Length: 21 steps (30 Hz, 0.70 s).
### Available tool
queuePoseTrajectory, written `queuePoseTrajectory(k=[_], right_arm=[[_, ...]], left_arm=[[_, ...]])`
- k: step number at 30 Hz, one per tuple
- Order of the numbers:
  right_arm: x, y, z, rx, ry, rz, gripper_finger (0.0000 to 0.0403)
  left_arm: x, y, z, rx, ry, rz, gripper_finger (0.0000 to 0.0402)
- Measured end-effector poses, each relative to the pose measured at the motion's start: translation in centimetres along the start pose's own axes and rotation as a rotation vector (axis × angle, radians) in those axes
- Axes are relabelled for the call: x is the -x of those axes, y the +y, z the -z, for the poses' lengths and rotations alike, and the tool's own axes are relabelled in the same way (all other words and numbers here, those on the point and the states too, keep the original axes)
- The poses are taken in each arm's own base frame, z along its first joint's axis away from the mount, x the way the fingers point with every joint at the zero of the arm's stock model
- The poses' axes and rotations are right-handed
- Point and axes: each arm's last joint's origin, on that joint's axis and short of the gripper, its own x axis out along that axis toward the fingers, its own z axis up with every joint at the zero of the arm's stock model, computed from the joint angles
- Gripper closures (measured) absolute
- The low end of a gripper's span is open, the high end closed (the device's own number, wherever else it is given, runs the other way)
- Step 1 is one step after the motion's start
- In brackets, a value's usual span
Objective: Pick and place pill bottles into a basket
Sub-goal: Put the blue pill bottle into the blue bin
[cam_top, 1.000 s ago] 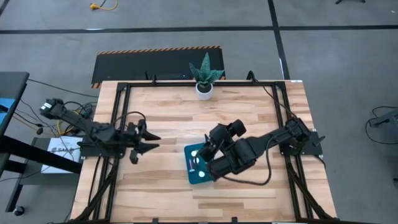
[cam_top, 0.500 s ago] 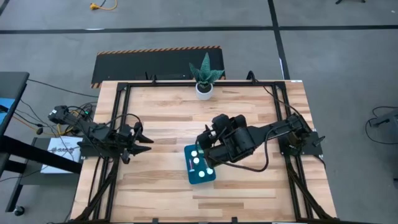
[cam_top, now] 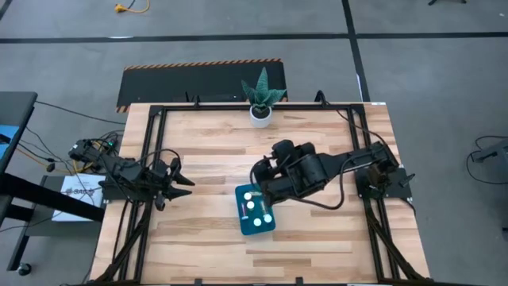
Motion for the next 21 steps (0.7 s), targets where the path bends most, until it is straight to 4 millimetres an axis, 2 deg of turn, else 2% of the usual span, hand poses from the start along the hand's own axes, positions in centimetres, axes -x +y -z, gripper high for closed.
queuePoseTrajectory(k=[5,9,14,19,21], right_arm=[[-0.1,-2.0,0.4,0.065,0.092,0.009,0.0101],[-0.6,-6.0,2.1,0.096,0.234,0.05,0.0101],[-1.1,-12.1,4.0,-0.015,0.428,0.079,0.0101],[-2.2,-15.1,5.9,-0.102,0.662,0.014,0.0101],[-2.8,-15.9,6.6,-0.073,0.7,0.025,0.0101]], left_arm=[[0.0,0.1,0.0,-0.011,-0.011,-0.023,0.0262],[0.1,0.1,-0.1,-0.002,-0.013,-0.048,0.0262],[0.1,0.2,-0.1,-0.003,-0.006,-0.049,0.0262],[0.1,0.2,-0.1,-0.001,-0.005,-0.05,0.0262],[0.1,0.2,-0.1,-0.001,-0.005,-0.05,0.0262]])
